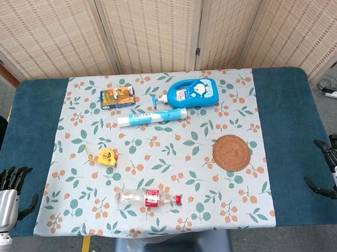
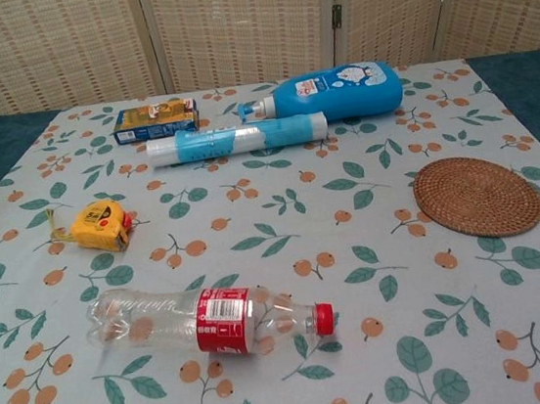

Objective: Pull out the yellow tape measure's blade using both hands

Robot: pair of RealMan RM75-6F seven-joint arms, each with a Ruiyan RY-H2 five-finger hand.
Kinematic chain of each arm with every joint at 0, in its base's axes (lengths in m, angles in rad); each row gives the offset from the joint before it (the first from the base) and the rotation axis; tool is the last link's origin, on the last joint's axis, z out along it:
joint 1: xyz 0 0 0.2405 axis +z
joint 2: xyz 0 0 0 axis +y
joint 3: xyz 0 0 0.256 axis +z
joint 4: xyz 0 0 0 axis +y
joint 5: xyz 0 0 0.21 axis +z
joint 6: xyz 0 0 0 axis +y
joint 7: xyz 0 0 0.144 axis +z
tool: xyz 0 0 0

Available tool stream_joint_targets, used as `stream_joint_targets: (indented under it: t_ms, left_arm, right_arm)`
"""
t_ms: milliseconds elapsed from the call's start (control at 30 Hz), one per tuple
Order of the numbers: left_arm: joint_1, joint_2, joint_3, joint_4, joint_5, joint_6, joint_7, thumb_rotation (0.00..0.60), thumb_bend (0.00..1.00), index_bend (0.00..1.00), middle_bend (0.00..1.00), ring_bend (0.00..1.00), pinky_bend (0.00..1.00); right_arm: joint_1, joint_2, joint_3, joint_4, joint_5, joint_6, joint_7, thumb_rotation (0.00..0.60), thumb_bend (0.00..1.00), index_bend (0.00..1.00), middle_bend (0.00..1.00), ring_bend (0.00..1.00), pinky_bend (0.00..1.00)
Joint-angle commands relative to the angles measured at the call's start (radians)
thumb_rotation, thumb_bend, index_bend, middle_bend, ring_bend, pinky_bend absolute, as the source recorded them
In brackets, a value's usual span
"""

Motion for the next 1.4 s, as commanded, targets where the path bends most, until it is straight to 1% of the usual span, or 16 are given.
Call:
stream_joint_targets:
  t_ms: [33,433,600,700,833,933,1067,1133,1200,1267,1400]
  left_arm:
    - [0.008,-0.004,-0.001,0.007,0.005,-0.001,0.003,0.6,0.44,0.19,0.18,0.1,0.0]
    - [0.036,0.007,-0.013,0.02,0.019,-0.008,-0.031,0.6,0.44,0.19,0.18,0.1,0.0]
    - [0.029,0.009,-0.019,0.02,0.028,-0.032,-0.029,0.6,0.44,0.2,0.18,0.11,0.0]
    - [-0.002,0.015,-0.037,0.019,0.044,-0.067,-0.041,0.6,0.44,0.21,0.18,0.11,0.0]
    - [-0.078,0.006,-0.069,0.038,0.071,-0.15,-0.048,0.6,0.44,0.21,0.18,0.11,0.0]
    - [-0.157,-0.017,-0.103,0.066,0.076,-0.241,-0.059,0.6,0.43,0.21,0.18,0.11,0.0]
    - [-0.255,-0.061,-0.141,0.119,0.058,-0.36,-0.072,0.6,0.38,0.2,0.18,0.11,0.0]
    - [-0.302,-0.081,-0.152,0.152,0.051,-0.422,-0.06,0.6,0.35,0.18,0.18,0.11,0.0]
    - [-0.352,-0.108,-0.162,0.194,0.039,-0.487,-0.046,0.6,0.33,0.16,0.17,0.11,0.0]
    - [-0.396,-0.137,-0.17,0.235,0.029,-0.541,-0.046,0.6,0.33,0.15,0.16,0.11,0.0]
    - [-0.46,-0.197,-0.174,0.326,0.012,-0.617,-0.037,0.6,0.32,0.11,0.11,0.1,0.0]
  right_arm:
    - [0.011,-0.004,0.0,0.016,-0.013,-0.012,-0.007,0.6,0.34,0.06,0.13,0.15,0.04]
    - [0.033,-0.007,0.007,0.007,-0.025,-0.023,-0.014,0.6,0.34,0.06,0.13,0.15,0.04]
    - [0.039,-0.005,0.009,0.002,-0.026,-0.026,-0.027,0.6,0.34,0.06,0.13,0.15,0.04]
    - [0.04,0.005,0.016,-0.01,-0.017,-0.024,-0.035,0.6,0.34,0.06,0.13,0.15,0.04]
    - [0.049,0.024,0.024,-0.034,-0.014,-0.031,-0.052,0.6,0.34,0.06,0.13,0.15,0.04]
    - [0.055,0.036,0.024,-0.052,-0.012,-0.041,-0.065,0.6,0.34,0.06,0.13,0.15,0.04]
    - [0.056,0.042,0.025,-0.061,-0.005,-0.047,-0.07,0.6,0.34,0.06,0.13,0.15,0.04]
    - [0.055,0.043,0.024,-0.064,-0.004,-0.048,-0.074,0.6,0.34,0.06,0.13,0.15,0.04]
    - [0.054,0.045,0.023,-0.067,-0.003,-0.046,-0.077,0.6,0.34,0.06,0.13,0.15,0.04]
    - [0.05,0.047,0.022,-0.069,-0.002,-0.042,-0.079,0.6,0.34,0.06,0.13,0.15,0.04]
    - [0.045,0.047,0.021,-0.069,0.005,-0.04,-0.078,0.6,0.34,0.06,0.13,0.15,0.04]
